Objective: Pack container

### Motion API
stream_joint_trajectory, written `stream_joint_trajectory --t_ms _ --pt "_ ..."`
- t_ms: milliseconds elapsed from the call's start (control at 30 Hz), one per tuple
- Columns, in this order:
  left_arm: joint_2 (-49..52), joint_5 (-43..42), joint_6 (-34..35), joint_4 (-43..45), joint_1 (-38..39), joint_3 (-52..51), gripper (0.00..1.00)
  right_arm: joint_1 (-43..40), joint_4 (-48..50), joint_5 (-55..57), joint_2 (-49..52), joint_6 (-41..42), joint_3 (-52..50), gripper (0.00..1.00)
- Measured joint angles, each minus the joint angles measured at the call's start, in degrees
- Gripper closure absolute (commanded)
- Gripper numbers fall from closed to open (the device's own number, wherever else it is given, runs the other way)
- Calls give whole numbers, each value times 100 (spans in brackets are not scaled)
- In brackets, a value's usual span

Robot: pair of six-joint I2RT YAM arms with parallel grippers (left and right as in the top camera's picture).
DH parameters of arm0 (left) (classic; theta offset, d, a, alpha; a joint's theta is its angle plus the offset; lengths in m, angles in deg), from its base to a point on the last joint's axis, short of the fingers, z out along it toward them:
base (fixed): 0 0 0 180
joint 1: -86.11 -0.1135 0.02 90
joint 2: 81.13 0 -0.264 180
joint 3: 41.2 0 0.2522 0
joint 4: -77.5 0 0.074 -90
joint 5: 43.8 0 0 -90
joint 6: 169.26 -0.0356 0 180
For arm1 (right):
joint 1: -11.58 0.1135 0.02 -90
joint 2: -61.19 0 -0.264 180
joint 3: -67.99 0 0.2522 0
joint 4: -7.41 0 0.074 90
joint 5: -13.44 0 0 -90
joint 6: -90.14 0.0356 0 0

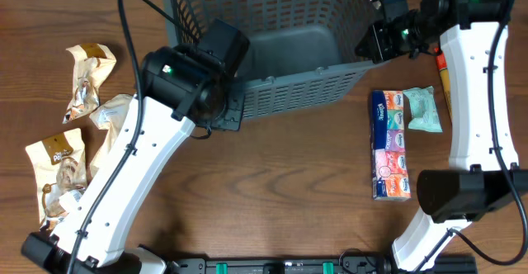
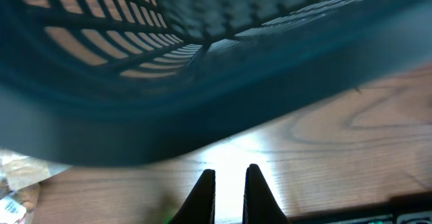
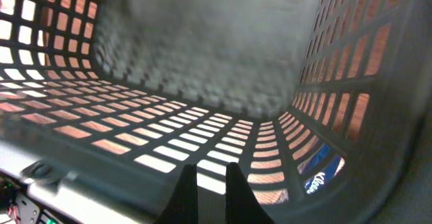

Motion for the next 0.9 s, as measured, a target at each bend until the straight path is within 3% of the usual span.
stream_joint_trajectory --t_ms 367,900 --pt "24 59 -20 435 0 -673 94 0 -170 -52 310 -39 0 99" --pt "24 428 -107 577 -11 -693 94 17 -841 -48 319 -46 2 99"
